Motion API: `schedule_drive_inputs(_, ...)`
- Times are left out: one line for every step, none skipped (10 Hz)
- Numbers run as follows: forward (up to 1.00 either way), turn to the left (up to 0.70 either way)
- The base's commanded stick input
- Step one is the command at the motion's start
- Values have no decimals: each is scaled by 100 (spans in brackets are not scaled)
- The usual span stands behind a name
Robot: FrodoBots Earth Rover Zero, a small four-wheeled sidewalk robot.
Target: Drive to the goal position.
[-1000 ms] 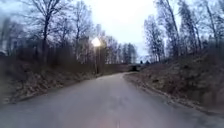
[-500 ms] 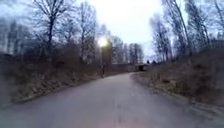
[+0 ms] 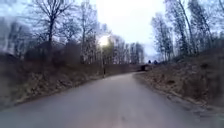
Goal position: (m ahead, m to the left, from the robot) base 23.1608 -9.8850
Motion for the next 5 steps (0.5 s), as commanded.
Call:
schedule_drive_inputs(100, 0)
schedule_drive_inputs(100, 0)
schedule_drive_inputs(100, 0)
schedule_drive_inputs(100, 0)
schedule_drive_inputs(100, 0)
